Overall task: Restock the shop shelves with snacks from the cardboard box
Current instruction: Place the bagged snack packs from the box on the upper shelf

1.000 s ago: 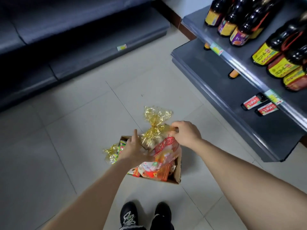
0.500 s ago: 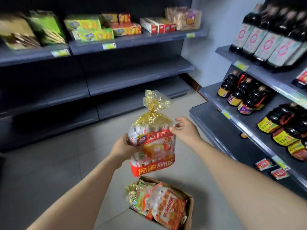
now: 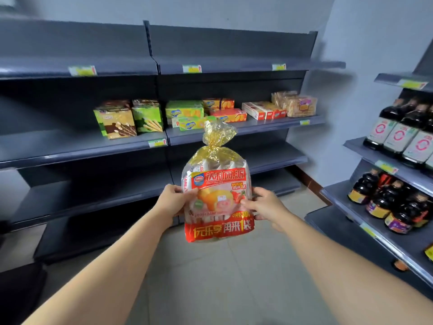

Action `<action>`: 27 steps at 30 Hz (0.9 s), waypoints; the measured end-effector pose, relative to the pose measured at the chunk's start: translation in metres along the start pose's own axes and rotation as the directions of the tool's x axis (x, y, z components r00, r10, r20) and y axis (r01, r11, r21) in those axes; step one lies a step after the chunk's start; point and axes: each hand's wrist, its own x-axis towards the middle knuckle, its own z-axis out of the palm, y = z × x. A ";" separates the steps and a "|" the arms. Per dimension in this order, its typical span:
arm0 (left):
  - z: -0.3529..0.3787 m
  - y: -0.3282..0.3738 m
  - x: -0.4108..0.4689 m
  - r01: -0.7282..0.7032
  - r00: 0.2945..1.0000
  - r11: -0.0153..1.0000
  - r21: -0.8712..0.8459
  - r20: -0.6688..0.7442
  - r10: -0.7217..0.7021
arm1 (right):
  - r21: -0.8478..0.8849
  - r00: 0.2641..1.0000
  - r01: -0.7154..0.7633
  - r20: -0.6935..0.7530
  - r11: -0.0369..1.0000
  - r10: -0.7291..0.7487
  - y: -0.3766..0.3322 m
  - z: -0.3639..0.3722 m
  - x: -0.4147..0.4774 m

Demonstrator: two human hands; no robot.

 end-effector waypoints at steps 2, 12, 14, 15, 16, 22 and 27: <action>-0.027 0.018 0.011 -0.058 0.998 0.998 -0.036 -0.007 0.058 | 0.019 0.997 0.036 -0.062 0.999 -0.035 -0.027 0.020 0.013; -0.096 0.090 0.081 -0.140 0.986 0.990 -0.020 0.088 0.141 | -0.008 0.962 0.163 -0.222 0.987 -0.161 -0.132 0.064 0.093; -0.101 0.106 0.104 -0.174 0.983 0.985 0.012 0.053 0.173 | -0.024 0.955 0.181 -0.233 0.983 -0.182 -0.149 0.063 0.116; -0.102 0.114 0.116 -0.186 0.982 0.982 0.012 0.043 0.185 | -0.026 0.952 0.193 -0.236 0.981 -0.193 -0.157 0.062 0.129; -0.103 0.123 0.127 -0.198 0.979 0.980 0.001 0.040 0.198 | -0.025 0.950 0.206 -0.237 0.978 -0.205 -0.165 0.061 0.141; -0.098 0.184 0.198 -0.321 0.946 0.946 0.044 -0.025 0.322 | -0.060 0.922 0.292 -0.249 0.955 -0.297 -0.217 0.045 0.208; -0.092 0.239 0.251 -0.421 0.901 0.898 0.127 -0.053 0.430 | -0.134 0.871 0.359 -0.308 0.924 -0.383 -0.265 0.025 0.257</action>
